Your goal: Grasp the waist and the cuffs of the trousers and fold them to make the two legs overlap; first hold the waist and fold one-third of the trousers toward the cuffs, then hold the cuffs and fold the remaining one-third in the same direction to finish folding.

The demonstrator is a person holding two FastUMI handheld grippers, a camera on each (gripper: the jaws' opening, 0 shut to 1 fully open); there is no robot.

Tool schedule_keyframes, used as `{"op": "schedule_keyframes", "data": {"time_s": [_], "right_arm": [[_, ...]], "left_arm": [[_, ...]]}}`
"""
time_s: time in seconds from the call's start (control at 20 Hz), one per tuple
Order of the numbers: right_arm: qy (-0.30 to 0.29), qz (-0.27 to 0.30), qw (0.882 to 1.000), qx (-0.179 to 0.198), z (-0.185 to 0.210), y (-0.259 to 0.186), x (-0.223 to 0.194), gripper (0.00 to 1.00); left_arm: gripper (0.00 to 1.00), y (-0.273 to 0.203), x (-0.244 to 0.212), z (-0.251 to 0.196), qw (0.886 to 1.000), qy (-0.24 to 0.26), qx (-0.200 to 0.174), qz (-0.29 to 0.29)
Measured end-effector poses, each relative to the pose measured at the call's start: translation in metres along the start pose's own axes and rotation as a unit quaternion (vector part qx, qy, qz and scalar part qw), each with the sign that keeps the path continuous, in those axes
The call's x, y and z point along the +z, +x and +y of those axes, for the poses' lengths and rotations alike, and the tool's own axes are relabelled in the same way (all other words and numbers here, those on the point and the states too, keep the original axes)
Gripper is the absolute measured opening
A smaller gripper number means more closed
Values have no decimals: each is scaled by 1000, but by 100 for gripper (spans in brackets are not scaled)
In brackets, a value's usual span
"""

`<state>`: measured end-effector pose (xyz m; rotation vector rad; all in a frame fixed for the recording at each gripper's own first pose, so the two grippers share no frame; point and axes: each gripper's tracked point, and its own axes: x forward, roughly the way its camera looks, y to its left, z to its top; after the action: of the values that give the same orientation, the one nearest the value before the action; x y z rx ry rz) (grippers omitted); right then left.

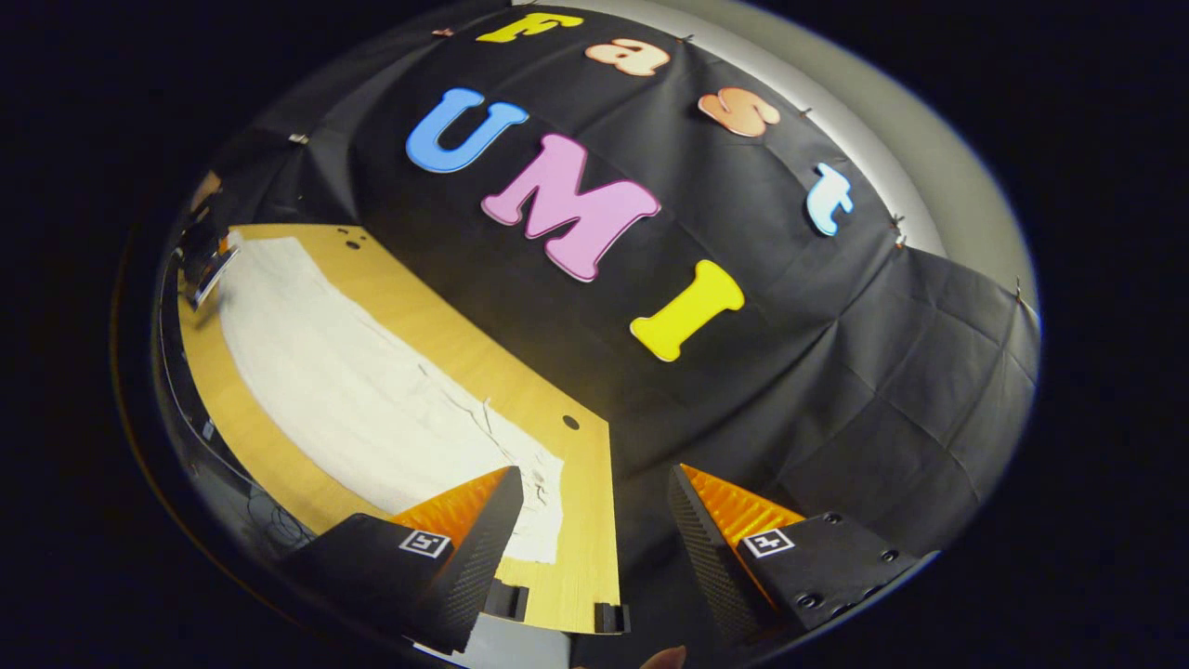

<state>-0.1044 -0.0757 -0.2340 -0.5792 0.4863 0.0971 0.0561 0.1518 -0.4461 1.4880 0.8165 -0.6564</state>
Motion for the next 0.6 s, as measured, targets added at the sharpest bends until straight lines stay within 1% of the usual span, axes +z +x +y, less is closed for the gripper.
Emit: {"op": "schedule_keyframes", "data": {"time_s": [0.05, 0.1, 0.25, 0.35, 0.4, 0.6], "right_arm": [[-23, 5, 1000, 17, 9, 8, -10, 95], [-46, 8, 998, 36, 20, 16, -20, 95], [-107, 18, 988, 107, 55, 39, -58, 95], [-155, 35, 976, 146, 74, 62, -93, 95], [-179, 40, 970, 159, 80, 73, -109, 95], [-239, 69, 943, 219, 99, 107, -170, 95]], "left_arm": [[11, 3, 4, 1, 1000, -5, 0, -5], [6, 2, 3, -1, 1000, -14, -5, -3], [6, 2, 2, -3, 999, -44, -24, 6], [6, 0, 5, -2, 998, -46, -29, 12], [6, 1, 4, -2, 998, -48, -30, 15], [6, 4, 2, -1, 996, -77, -40, 18]]}}
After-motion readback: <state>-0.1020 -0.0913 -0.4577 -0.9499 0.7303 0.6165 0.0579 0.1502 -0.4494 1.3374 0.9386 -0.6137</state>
